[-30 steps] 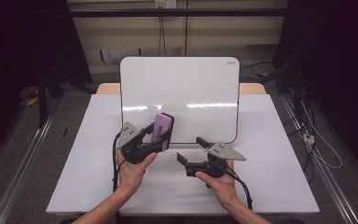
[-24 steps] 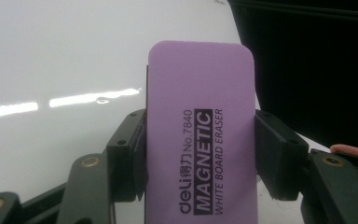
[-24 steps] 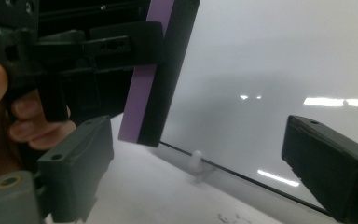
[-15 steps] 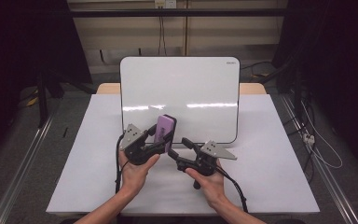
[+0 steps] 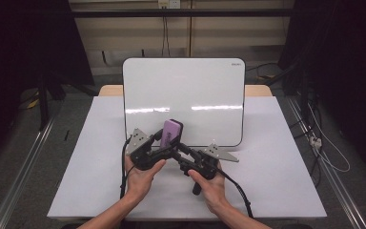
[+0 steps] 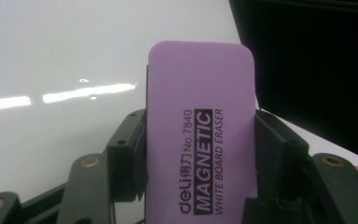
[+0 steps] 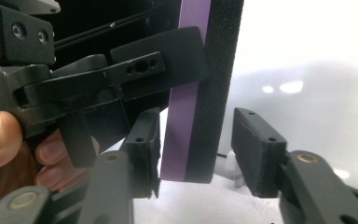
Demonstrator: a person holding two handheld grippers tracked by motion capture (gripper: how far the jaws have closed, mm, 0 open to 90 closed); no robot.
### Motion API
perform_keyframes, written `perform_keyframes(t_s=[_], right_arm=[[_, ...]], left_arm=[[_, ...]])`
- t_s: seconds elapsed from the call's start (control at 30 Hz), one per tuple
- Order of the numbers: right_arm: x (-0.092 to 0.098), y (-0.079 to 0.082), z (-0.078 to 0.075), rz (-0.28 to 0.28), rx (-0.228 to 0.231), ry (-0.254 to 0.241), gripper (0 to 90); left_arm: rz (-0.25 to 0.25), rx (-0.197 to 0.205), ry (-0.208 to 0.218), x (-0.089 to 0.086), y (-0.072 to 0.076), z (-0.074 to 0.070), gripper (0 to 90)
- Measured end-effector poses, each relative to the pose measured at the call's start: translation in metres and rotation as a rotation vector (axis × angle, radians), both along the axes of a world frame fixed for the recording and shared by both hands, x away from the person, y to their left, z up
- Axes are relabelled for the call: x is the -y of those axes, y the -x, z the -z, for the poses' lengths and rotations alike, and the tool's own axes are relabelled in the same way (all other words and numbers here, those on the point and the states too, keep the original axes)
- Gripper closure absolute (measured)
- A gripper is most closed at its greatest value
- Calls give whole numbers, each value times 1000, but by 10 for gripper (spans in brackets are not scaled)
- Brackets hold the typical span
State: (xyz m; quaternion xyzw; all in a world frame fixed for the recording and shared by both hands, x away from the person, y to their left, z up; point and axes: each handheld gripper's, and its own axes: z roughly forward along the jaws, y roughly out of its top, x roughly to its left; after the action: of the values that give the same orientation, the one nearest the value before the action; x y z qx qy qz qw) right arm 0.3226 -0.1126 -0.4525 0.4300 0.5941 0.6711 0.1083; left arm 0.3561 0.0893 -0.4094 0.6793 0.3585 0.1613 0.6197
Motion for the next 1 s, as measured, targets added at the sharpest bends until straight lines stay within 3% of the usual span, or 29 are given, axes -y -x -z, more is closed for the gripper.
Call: perform_keyframes(t_s=[0.27,0.63,1.0], right_arm=[[3,1,-2,8,16,-27,638],[5,-1,-1,8,32,3,659],[9,-1,-2,-5,30,35,666]], left_arm=[[0,9,6,2,1,1,412],[0,13,-8,3,0,2,404],[-3,-13,-53,5,-1,-2,157]])
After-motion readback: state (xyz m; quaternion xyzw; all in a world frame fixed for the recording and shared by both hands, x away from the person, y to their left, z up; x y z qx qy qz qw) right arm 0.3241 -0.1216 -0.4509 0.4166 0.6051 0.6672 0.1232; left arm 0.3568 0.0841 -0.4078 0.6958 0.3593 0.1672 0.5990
